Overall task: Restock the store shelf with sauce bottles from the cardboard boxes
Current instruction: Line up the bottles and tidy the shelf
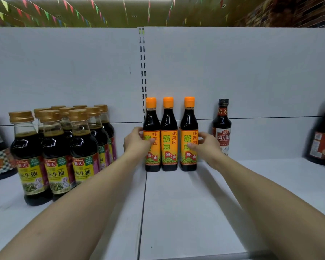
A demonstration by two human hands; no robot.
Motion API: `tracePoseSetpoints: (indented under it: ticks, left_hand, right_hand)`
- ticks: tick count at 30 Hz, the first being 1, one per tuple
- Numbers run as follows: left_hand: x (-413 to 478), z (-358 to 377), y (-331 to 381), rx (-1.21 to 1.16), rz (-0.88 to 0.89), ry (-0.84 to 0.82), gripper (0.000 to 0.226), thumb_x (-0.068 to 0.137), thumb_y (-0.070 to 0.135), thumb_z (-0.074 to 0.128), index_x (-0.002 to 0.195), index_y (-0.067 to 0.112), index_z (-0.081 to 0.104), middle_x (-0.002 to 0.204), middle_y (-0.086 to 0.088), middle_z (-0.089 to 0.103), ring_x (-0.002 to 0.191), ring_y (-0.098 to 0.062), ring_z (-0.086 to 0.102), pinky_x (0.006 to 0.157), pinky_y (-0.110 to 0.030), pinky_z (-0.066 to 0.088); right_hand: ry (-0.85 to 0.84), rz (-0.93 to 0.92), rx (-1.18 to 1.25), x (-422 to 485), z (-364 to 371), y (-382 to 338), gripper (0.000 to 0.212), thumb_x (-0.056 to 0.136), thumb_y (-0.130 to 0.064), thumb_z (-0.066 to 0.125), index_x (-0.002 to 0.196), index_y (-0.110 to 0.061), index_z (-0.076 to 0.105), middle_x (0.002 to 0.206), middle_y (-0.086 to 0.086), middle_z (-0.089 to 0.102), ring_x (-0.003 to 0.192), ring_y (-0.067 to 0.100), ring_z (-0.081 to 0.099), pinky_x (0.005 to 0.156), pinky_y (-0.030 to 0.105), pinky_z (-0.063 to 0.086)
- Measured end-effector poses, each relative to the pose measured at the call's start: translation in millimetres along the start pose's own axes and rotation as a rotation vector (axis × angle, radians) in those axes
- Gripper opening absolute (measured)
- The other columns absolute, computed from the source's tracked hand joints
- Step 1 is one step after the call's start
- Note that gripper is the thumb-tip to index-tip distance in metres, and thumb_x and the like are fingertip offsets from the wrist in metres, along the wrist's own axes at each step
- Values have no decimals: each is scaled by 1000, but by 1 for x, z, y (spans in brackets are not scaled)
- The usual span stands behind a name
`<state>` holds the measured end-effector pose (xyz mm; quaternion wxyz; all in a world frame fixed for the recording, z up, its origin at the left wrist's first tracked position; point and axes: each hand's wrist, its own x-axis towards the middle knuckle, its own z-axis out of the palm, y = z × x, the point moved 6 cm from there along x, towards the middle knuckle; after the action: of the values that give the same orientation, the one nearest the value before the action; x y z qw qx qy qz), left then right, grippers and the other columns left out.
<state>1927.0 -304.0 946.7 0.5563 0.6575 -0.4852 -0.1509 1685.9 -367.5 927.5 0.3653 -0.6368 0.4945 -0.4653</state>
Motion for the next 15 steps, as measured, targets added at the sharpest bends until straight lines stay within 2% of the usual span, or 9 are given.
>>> tracePoseSetpoints:
  ticks: [3, 6, 15]
  left_hand:
    - [3, -1, -4, -15, -5, 6, 49, 89, 21, 81, 133, 16, 59, 117, 0, 70, 102, -19, 66, 96, -39, 56]
    - [6, -2, -8, -43, -9, -5, 49, 86, 21, 84, 129, 17, 60, 113, -1, 72, 102, -21, 70, 96, -47, 59]
    - [10, -2, -9, 36, 42, 3, 46, 87, 28, 83, 125, 19, 59, 114, -1, 71, 101, -19, 67, 95, -45, 59]
  right_hand:
    - [-3, -7, -8, 2, 5, -1, 50, 94, -14, 73, 141, -15, 55, 122, 6, 71, 110, 25, 68, 96, 47, 56]
    - [-1, -16, -28, 1, 8, -1, 50, 95, -15, 72, 142, -16, 54, 124, 6, 70, 106, 21, 67, 88, 39, 56]
    - [18, -3, -72, 3, 12, 1, 52, 94, -17, 73, 144, -17, 56, 125, 5, 71, 111, 23, 69, 99, 48, 57]
